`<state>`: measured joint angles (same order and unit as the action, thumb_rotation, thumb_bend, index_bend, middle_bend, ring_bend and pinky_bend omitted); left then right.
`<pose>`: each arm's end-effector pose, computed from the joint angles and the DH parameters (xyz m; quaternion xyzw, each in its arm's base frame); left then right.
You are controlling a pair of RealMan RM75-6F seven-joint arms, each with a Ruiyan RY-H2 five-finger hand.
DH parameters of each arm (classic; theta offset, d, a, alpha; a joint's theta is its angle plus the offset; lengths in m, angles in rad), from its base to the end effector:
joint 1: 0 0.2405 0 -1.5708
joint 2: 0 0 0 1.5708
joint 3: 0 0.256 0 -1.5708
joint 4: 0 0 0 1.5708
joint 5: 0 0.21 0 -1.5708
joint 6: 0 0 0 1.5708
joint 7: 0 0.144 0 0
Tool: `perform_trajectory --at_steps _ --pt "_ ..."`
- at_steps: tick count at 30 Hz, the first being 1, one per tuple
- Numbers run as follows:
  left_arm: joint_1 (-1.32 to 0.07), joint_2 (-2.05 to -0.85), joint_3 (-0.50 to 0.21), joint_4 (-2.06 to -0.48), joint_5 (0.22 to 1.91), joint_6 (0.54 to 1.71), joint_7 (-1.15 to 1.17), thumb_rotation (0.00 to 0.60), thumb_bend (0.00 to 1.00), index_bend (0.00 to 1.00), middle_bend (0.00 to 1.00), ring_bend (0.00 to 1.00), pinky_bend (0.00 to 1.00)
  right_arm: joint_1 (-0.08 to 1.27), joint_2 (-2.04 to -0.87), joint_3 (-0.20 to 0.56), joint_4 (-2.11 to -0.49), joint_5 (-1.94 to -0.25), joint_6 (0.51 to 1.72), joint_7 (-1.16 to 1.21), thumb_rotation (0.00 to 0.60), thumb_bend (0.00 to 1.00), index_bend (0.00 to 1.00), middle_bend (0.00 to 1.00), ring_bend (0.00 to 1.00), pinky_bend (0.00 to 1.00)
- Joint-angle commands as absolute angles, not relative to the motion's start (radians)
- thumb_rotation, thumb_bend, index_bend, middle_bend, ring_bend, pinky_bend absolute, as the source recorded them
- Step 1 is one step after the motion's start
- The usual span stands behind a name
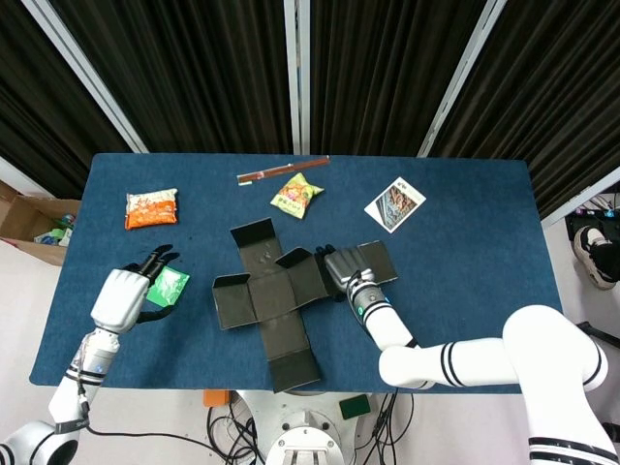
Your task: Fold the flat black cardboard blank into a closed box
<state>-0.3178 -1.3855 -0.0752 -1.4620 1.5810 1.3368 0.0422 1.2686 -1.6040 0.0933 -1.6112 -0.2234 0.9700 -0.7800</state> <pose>-0.2534 0.2496 0.0653 -0.6737 -0.3496 -0.4446 0.4756 -0.0529 -0.3502 -0.0634 0.8013 -0.3995 0.1989 0.3985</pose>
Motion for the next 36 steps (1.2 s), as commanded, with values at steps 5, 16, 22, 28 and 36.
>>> perform_trajectory --at_steps 5,16,22,28,36 --pt "-0.378 -1.517 -0.08 -1.399 1.482 1.209 0.235 0.6 0.03 0.0 0.0 0.57 0.72 1.255 -1.63 0.099 -1.595 -0.229 1.006 -0.795 0.6 0.33 0.36 0.35 0.75 1.0" --pt "-0.406 -1.629 -0.106 -1.318 1.396 1.183 0.387 0.6 0.0 0.0 0.0 0.57 0.73 1.232 -1.652 0.106 -1.572 -0.254 1.005 -0.808 0.6 0.33 0.36 0.35 0.75 1.0" --pt "-0.42 -1.681 -0.115 -1.297 1.383 1.167 0.28 0.6 0.0 0.0 0.0 0.57 0.74 1.22 -1.665 0.107 -1.563 -0.282 1.012 -0.814 0.6 0.33 0.36 0.35 0.75 1.0" --pt "-0.437 -1.703 -0.131 -1.323 1.391 1.136 0.034 0.6 0.0 0.0 0.0 0.57 0.75 1.205 -1.684 0.11 -1.551 -0.346 1.019 -0.807 0.6 0.33 0.36 0.35 0.75 1.0" --pt "-0.468 -1.703 -0.152 -1.35 1.389 1.092 -0.171 0.6 0.0 0.0 0.0 0.57 0.75 1.203 -1.687 0.089 -1.561 -0.466 1.048 -0.853 0.6 0.34 0.36 0.35 0.75 1.0"
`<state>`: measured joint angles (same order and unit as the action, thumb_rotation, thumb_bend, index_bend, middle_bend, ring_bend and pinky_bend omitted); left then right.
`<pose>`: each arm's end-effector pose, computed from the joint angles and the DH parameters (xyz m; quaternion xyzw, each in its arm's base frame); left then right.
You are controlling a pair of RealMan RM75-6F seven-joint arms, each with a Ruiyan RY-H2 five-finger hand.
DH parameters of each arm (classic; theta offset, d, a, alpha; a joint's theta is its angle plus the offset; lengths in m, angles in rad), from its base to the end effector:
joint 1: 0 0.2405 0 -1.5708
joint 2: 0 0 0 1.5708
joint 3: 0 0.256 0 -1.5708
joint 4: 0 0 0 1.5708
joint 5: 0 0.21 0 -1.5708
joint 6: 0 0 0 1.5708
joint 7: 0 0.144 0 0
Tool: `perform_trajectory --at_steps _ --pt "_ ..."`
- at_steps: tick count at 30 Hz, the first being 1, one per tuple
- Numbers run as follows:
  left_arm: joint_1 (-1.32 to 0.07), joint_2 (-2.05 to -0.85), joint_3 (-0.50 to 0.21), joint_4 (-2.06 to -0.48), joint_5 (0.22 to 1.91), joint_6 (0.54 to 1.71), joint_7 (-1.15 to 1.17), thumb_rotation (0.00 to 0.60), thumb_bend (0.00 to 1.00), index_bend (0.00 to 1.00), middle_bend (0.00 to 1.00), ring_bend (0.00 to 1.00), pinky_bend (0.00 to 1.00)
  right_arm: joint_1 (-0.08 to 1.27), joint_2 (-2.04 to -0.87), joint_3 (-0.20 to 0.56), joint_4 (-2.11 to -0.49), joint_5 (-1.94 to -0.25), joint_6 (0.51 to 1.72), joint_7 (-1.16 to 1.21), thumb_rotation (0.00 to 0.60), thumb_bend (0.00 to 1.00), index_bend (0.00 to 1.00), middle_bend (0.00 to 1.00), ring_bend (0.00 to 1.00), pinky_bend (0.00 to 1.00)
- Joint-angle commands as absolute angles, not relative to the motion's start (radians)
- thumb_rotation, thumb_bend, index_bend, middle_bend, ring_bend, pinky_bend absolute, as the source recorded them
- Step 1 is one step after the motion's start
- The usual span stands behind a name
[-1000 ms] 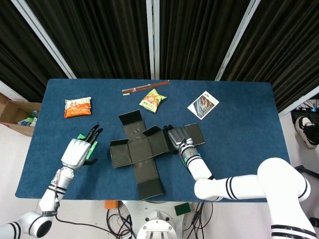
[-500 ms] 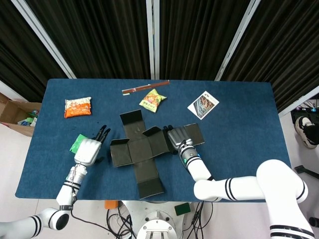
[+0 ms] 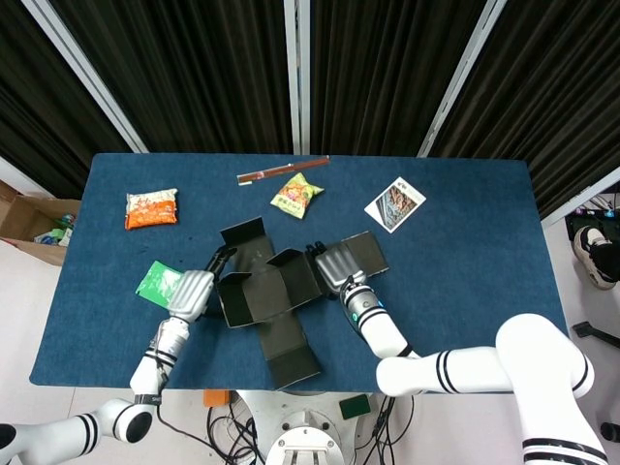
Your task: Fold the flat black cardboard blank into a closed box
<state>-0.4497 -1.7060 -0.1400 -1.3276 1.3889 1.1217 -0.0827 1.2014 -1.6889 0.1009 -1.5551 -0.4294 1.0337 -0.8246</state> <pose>-0.2078 0.2807 -0.0423 -0.6240 -0.5045 -0.4642 0.3749 -0.0477 -0.3439 -0.0768 0.8163 -0.3299 0.2367 0.4107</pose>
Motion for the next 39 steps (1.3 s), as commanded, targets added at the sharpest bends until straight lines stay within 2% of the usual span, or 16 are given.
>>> perform_trajectory --at_steps 1,11,17,27,32,39 --pt "-0.473 -1.696 -0.151 -1.355 1.392 1.081 -0.199 0.6 0.0 0.0 0.0 0.57 0.75 1.206 -1.685 0.085 -1.563 -0.48 1.053 -0.866 0.6 0.34 0.36 0.35 0.75 1.0" --pt "-0.523 -1.659 -0.137 -1.341 1.431 0.996 -0.478 0.6 0.0 0.0 0.0 0.57 0.76 1.25 -1.653 0.024 -1.573 -0.622 1.081 -1.052 0.6 0.34 0.36 0.34 0.75 1.0" --pt "-0.549 -1.663 -0.132 -1.314 1.44 0.961 -0.615 0.6 0.0 0.0 0.0 0.57 0.76 1.271 -1.636 0.008 -1.562 -0.681 1.057 -1.116 0.6 0.34 0.37 0.34 0.75 1.0" --pt "-0.572 -1.664 -0.115 -1.287 1.447 0.923 -0.776 0.6 0.0 0.0 0.0 0.57 0.78 1.285 -1.604 -0.008 -1.56 -0.805 0.996 -1.12 0.6 0.34 0.37 0.35 0.75 1.0" --pt "-0.59 -1.672 -0.098 -1.262 1.47 0.906 -0.85 0.6 0.0 0.0 0.0 0.57 0.78 1.283 -1.603 -0.02 -1.526 -0.918 0.975 -1.087 0.6 0.35 0.37 0.35 0.75 1.0" --pt "-0.625 -1.656 -0.061 -1.24 1.53 0.876 -1.058 0.6 0.0 0.0 0.0 0.57 0.78 1.271 -1.602 -0.017 -1.475 -1.052 0.955 -1.021 0.6 0.35 0.37 0.35 0.75 1.0"
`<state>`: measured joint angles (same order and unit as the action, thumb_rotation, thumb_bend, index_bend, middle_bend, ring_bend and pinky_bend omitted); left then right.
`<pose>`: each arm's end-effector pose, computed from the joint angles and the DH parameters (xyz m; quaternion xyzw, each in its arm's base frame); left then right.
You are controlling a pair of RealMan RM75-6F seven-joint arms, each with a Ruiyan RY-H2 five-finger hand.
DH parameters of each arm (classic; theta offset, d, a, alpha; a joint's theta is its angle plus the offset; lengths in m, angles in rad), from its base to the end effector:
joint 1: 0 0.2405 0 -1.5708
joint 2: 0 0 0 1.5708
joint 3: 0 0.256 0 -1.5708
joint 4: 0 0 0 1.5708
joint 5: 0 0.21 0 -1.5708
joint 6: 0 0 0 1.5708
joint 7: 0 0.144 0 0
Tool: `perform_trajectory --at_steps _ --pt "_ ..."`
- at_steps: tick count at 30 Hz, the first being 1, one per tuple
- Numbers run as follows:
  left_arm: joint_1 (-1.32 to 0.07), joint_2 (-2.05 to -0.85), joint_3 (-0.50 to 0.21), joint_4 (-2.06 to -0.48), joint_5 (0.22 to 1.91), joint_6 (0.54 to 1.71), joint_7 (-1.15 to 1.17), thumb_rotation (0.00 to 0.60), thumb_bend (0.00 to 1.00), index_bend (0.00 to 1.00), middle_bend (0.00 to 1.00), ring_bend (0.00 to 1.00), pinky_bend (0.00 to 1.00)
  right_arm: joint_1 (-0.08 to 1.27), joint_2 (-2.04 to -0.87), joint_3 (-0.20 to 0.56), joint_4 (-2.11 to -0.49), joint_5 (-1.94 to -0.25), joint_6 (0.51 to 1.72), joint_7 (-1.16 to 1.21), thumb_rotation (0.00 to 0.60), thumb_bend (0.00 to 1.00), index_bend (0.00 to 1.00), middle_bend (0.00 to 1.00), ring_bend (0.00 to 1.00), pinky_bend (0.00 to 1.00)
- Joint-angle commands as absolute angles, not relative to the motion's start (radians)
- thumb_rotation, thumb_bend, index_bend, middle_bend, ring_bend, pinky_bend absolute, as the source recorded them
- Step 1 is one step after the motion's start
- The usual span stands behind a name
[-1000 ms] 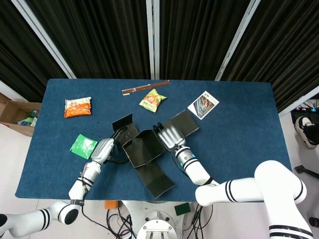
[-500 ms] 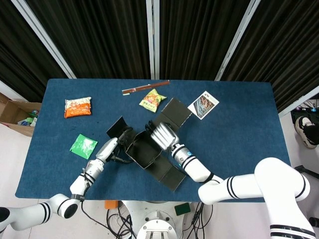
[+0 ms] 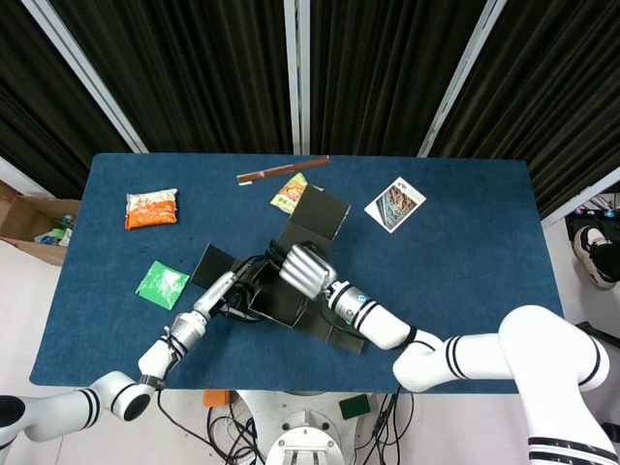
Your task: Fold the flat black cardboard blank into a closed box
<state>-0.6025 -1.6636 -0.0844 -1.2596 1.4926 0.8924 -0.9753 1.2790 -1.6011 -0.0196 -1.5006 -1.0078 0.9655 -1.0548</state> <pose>-0.1948 0.2982 -0.0642 -0.4965 -0.7209 -0.4696 0.1154 -0.0046 -0.3438 -0.0583 0.8789 0.0989 0.2536 0.3917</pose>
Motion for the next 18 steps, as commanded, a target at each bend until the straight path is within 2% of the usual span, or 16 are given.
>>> perform_trajectory --at_steps 1,7,13,18 --pt "-0.629 -1.657 -0.055 -1.232 1.538 0.878 -1.072 0.6 0.0 0.0 0.0 0.57 0.78 1.268 -1.603 -0.016 -1.47 -1.063 0.952 -1.01 0.6 0.35 0.37 0.35 0.75 1.0" --pt "-0.637 -1.67 -0.042 -1.211 1.544 0.89 -1.156 0.6 0.0 0.0 0.0 0.58 0.78 1.25 -1.617 -0.011 -1.422 -1.144 0.942 -0.949 0.6 0.35 0.37 0.33 0.75 1.0" --pt "-0.644 -1.677 -0.039 -1.207 1.525 0.882 -1.146 0.6 0.0 0.04 0.1 0.6 0.78 1.233 -1.644 0.005 -1.374 -1.223 0.936 -0.864 0.6 0.35 0.37 0.31 0.75 1.0" --pt "-0.647 -1.681 -0.039 -1.207 1.516 0.884 -1.172 0.6 0.0 0.02 0.07 0.59 0.78 1.222 -1.657 0.012 -1.329 -1.312 0.935 -0.761 0.6 0.35 0.35 0.31 0.75 1.0"
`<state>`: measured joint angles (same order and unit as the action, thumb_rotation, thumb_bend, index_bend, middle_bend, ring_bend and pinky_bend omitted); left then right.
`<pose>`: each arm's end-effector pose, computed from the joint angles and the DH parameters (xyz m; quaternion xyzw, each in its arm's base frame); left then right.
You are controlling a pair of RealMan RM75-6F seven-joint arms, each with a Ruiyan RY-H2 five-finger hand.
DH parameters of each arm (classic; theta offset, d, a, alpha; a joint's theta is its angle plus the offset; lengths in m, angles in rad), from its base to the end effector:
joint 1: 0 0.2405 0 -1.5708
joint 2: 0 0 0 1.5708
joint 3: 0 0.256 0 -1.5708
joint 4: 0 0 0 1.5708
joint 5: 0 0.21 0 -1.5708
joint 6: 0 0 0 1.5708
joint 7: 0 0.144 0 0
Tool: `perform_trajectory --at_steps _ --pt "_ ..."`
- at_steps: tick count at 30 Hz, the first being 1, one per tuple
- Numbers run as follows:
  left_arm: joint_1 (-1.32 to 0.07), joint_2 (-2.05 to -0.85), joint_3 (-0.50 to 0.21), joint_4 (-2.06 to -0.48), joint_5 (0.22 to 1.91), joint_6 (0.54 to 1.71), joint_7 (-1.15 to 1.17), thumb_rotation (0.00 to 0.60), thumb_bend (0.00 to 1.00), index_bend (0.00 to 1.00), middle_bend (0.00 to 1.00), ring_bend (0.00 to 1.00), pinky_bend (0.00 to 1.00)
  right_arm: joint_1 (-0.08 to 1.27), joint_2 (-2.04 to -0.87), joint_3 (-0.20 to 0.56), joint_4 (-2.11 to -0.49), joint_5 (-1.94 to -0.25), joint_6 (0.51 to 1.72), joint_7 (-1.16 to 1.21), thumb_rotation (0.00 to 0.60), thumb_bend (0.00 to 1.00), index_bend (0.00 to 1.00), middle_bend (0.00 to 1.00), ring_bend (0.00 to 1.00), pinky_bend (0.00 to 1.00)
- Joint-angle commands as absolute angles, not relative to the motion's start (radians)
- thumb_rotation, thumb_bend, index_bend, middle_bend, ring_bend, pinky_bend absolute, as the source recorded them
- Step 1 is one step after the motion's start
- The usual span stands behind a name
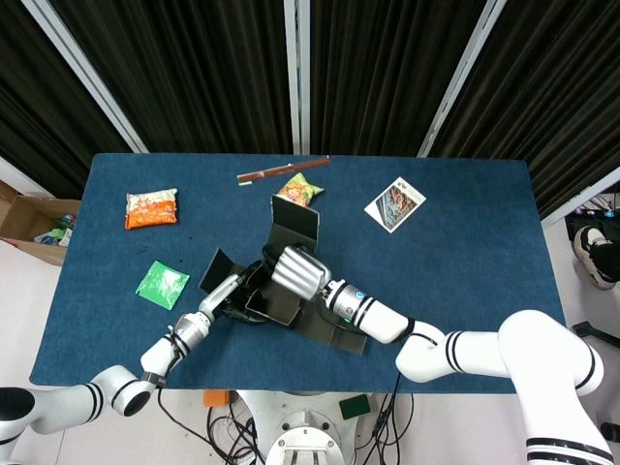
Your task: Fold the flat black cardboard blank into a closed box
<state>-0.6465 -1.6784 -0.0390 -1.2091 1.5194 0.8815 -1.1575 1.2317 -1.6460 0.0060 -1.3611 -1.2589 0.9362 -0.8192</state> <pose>-0.1951 0.2998 -0.0729 -0.4714 -0.7520 -0.4548 0.0745 -0.0042 -0.3487 -0.0660 0.8744 0.1019 0.3116 0.3578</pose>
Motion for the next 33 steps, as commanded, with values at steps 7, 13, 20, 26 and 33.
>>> perform_trajectory --at_steps 7,13,20,26,33 --pt "-0.654 -1.693 -0.017 -1.175 1.545 0.895 -1.252 0.6 0.0 0.01 0.05 0.6 0.77 1.203 -1.684 0.014 -1.244 -1.419 0.948 -0.617 0.6 0.35 0.34 0.3 0.75 1.0" --pt "-0.655 -1.71 -0.018 -1.162 1.538 0.909 -1.244 0.6 0.0 0.08 0.16 0.62 0.76 1.184 -1.704 0.023 -1.199 -1.471 0.966 -0.553 0.6 0.35 0.33 0.29 0.75 1.0" --pt "-0.653 -1.716 -0.03 -1.171 1.509 0.909 -1.189 0.6 0.0 0.15 0.22 0.63 0.76 1.16 -1.723 0.035 -1.174 -1.505 0.98 -0.505 0.6 0.35 0.23 0.24 0.75 1.0" --pt "-0.644 -1.711 -0.038 -1.186 1.481 0.908 -1.146 0.6 0.0 0.18 0.25 0.63 0.76 1.13 -1.719 0.06 -1.198 -1.487 0.979 -0.489 0.6 0.22 0.0 0.03 0.7 1.0" --pt "-0.641 -1.7 -0.044 -1.205 1.461 0.895 -1.109 0.6 0.0 0.2 0.25 0.63 0.76 1.08 -1.705 0.094 -1.26 -1.418 0.968 -0.468 0.6 0.0 0.0 0.0 0.66 1.0"
